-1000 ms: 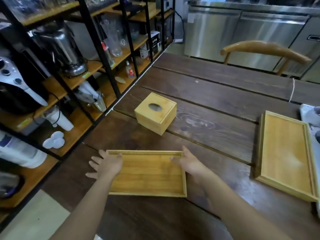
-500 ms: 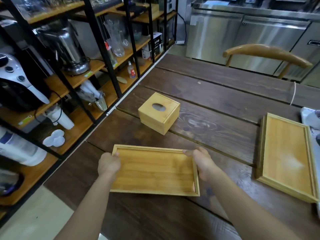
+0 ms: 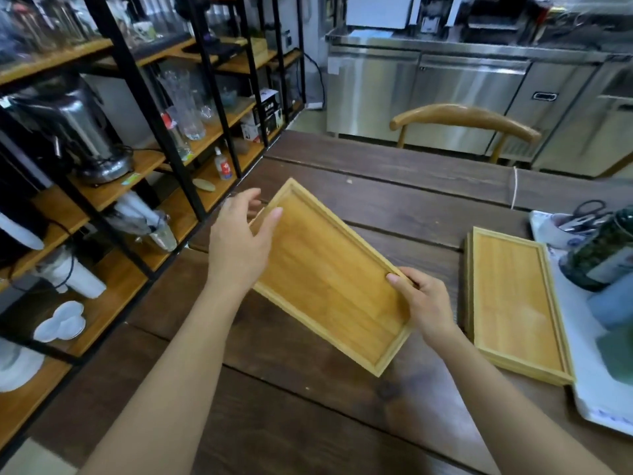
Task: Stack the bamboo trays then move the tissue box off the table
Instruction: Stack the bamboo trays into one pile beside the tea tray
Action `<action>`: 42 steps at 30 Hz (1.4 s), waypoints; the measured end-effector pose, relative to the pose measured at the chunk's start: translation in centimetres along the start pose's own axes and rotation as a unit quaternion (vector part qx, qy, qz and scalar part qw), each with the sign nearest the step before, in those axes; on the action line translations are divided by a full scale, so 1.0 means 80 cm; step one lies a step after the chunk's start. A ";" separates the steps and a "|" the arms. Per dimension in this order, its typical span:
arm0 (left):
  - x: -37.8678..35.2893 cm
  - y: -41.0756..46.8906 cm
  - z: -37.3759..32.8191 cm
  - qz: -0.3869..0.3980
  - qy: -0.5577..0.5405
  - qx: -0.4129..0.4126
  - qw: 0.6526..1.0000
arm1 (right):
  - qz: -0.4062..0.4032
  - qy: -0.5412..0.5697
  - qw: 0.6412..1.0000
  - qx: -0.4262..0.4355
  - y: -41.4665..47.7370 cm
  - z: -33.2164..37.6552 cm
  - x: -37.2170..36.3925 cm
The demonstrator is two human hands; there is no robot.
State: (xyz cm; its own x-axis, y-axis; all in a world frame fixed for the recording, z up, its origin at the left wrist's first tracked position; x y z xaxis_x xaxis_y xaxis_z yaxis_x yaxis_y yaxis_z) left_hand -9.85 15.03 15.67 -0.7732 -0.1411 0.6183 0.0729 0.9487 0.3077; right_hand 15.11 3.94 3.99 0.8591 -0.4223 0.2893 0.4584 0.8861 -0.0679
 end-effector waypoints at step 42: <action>-0.473 -0.210 -0.122 0.404 -0.190 0.175 0.877 | -0.320 -0.191 0.902 -0.220 -0.038 -0.190 0.299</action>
State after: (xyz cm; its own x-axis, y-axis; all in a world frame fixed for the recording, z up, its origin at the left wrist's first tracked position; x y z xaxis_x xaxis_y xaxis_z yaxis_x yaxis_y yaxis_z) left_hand 24.33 1.70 -5.85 -0.7178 0.6588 0.2256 0.5472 0.7340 -0.4024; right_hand 37.74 -11.78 -3.42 0.2845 -0.6481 0.7064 0.9503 0.2878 -0.1187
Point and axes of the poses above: each hand's wrist, its own y-axis towards the middle knuckle, its own x-axis out of the back of the hand, z = x × y, the point moved 8 cm from there along y, towards the middle knuckle
